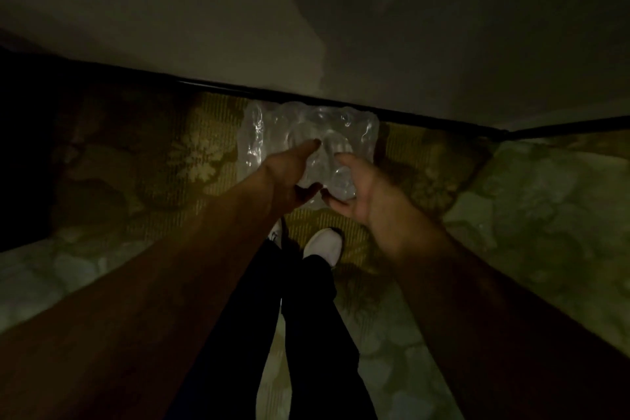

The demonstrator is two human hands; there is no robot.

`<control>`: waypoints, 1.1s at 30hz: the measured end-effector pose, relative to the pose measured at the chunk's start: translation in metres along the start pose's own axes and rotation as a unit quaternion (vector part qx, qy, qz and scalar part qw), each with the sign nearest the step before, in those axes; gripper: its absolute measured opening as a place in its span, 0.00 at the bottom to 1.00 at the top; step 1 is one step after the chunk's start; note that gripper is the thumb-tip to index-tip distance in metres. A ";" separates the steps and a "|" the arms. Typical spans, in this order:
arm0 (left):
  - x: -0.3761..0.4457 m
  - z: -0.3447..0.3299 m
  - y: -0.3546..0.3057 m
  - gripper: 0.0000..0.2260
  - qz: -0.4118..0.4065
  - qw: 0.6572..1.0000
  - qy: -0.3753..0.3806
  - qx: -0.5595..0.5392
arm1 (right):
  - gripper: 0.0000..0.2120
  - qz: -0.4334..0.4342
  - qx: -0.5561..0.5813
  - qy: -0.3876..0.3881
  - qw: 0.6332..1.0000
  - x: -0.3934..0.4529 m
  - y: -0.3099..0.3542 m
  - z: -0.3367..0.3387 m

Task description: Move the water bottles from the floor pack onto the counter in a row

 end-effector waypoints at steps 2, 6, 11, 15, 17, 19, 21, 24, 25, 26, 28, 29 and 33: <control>-0.033 0.009 0.001 0.10 -0.019 1.000 -0.016 0.020 | 0.11 0.009 -0.013 -0.010 1.000 -0.023 -0.007 0.011; -0.098 0.020 -0.001 0.10 -0.057 0.997 -0.005 0.060 | 0.20 0.043 -0.004 -0.007 0.999 -0.067 -0.019 0.029; -0.175 0.029 -0.007 0.09 -0.081 0.989 0.020 0.124 | 0.39 0.084 0.008 0.010 0.996 -0.135 -0.040 0.044; -0.231 0.045 -0.021 0.10 -0.114 0.987 0.015 0.114 | 0.32 0.153 0.004 0.039 0.987 -0.197 -0.045 0.051; -0.256 0.048 -0.028 0.11 -0.135 0.983 0.037 0.114 | 0.33 0.166 0.008 0.056 0.984 -0.224 -0.048 0.052; -0.284 0.051 -0.035 0.11 -0.165 0.977 0.066 0.114 | 0.31 0.189 0.017 0.056 0.980 -0.250 -0.049 0.053; -0.311 0.056 -0.042 0.13 -0.202 0.970 0.080 0.106 | 0.26 0.226 0.026 0.048 0.973 -0.274 -0.046 0.054; -0.340 0.062 -0.052 0.14 -0.253 0.960 0.077 0.090 | 0.25 0.276 0.047 0.031 0.960 -0.304 -0.040 0.054; -0.347 0.065 -0.056 0.13 -0.267 0.958 0.068 0.083 | 0.25 0.291 0.049 0.026 0.955 -0.314 -0.037 0.054; -0.353 0.069 -0.059 0.11 -0.277 0.956 0.058 0.074 | 0.25 0.305 0.049 0.022 0.951 -0.325 -0.034 0.053; -0.366 0.076 -0.066 0.08 -0.292 0.954 0.040 0.058 | 0.26 0.333 0.050 0.008 0.942 -0.344 -0.027 0.055; -0.372 0.080 -0.069 0.08 -0.303 0.951 0.038 0.055 | 0.27 0.345 0.050 0.002 0.937 -0.353 -0.023 0.057; -0.401 0.093 -0.072 0.04 -0.339 0.937 0.064 0.061 | 0.28 0.339 0.056 0.046 0.938 -0.392 -0.022 0.057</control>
Point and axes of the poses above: each hand's wrist, its own x-axis towards the middle knuckle, its own z-axis out of the back of the hand, y = z × x, the point moved 8 cm from there along x, towards the middle knuckle, and after that the axes turned 12 degrees about -y, right-handed, at the moved point
